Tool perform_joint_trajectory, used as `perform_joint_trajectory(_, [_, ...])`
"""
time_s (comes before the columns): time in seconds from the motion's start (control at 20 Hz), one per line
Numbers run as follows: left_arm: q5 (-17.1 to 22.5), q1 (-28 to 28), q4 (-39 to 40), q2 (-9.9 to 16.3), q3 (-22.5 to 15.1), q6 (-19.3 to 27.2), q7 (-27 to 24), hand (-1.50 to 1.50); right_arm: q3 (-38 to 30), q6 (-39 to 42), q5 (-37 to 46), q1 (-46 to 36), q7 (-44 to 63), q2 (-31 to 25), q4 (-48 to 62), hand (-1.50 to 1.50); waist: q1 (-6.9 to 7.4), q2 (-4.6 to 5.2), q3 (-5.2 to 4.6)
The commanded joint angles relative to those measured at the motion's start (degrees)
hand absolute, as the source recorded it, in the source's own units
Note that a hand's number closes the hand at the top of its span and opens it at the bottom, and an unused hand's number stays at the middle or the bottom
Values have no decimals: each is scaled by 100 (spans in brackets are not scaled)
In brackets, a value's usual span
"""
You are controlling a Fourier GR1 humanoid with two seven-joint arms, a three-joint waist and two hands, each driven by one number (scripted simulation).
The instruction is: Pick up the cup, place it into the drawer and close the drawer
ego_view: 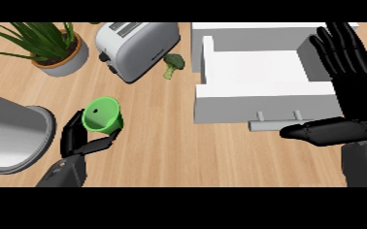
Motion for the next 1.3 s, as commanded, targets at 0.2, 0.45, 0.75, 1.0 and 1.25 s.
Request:
perform_joint_trajectory(0.2, [89,-182,-97,-285,222,437,-1062,150,155,-226,77,-140,152,206,-126,-150,-7,4,-3])
perform_joint_trajectory(0.45, [80,-379,-390,-326,45,-678,-924,150,96,-52,121,116,6,57,-179,-150,11,-23,2])
perform_joint_trajectory(0.75, [-142,-1174,-988,-520,-465,-644,101,150,6,-67,127,-236,53,-41,170,-150,148,-64,22])
perform_joint_trajectory(1.0, [-108,-1695,-1745,-907,-720,-281,863,150,-30,-72,264,22,-175,-21,212,-150,176,-84,27])
perform_joint_trajectory(1.25, [-91,-2305,-2414,-1039,-977,-119,2012,150,-106,-38,135,68,-52,-72,22,-150,149,-86,25])
